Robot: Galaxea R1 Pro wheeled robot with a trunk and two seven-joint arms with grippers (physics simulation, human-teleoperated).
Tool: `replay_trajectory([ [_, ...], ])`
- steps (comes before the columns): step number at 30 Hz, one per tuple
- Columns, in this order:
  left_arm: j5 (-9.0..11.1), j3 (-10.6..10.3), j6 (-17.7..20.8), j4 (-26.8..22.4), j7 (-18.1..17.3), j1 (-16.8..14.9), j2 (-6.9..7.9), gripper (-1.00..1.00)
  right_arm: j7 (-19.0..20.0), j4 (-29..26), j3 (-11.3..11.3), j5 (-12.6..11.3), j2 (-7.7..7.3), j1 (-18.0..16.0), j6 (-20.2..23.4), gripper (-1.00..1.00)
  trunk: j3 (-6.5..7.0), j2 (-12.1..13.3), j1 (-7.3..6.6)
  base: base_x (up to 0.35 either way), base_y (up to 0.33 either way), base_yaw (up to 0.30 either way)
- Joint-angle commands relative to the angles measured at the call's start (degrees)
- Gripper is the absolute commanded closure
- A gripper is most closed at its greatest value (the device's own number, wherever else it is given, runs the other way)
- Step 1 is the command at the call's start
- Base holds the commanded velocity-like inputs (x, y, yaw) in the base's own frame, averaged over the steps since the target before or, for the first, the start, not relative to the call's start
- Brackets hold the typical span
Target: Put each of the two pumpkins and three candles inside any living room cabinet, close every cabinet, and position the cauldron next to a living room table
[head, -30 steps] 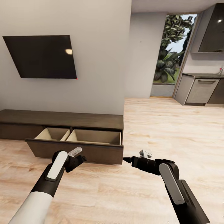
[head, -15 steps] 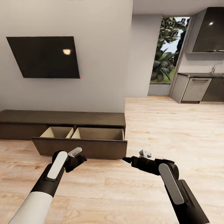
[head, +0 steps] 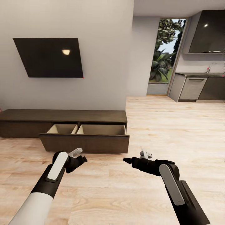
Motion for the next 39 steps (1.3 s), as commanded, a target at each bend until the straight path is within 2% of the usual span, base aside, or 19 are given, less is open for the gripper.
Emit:
replay_trajectory([
  [1, 0.62, -0.13, -0.01, -0.06, 0.58, -0.03, 0.07, -1.00, -0.60, -0.06, 0.08, -0.55, -0.02, -0.05, 0.13, -1.00, -0.05, -0.03, -0.04, -0.302, 0.167, -0.109],
  [7, 0.70, -0.19, -0.02, -0.06, 0.55, -0.01, 0.09, -1.00, -0.55, -0.10, 0.08, -0.55, -0.06, -0.05, 0.11, -1.00, -0.05, -0.03, -0.04, -0.225, 0.234, -0.053],
  [17, 0.70, -0.22, -0.03, 0.00, 0.59, -0.01, 0.01, -1.00, -0.36, -0.11, 0.08, -0.78, -0.09, -0.05, 0.13, -1.00, -0.05, -0.03, -0.04, -0.020, 0.289, -0.049],
  [26, 0.55, -0.26, -0.03, -0.28, 0.58, -0.02, -0.27, -1.00, -0.49, -0.12, 0.10, -0.65, -0.09, -0.05, 0.11, -1.00, -0.05, -0.03, -0.04, 0.000, 0.036, -0.013],
  [39, 0.33, -0.31, -0.13, -0.25, 0.67, -0.01, -0.12, -1.00, -0.34, -0.06, 0.09, -0.94, -0.07, -0.05, 0.04, -1.00, -2.39, -5.24, 2.82, 0.000, 0.000, 0.000],
])
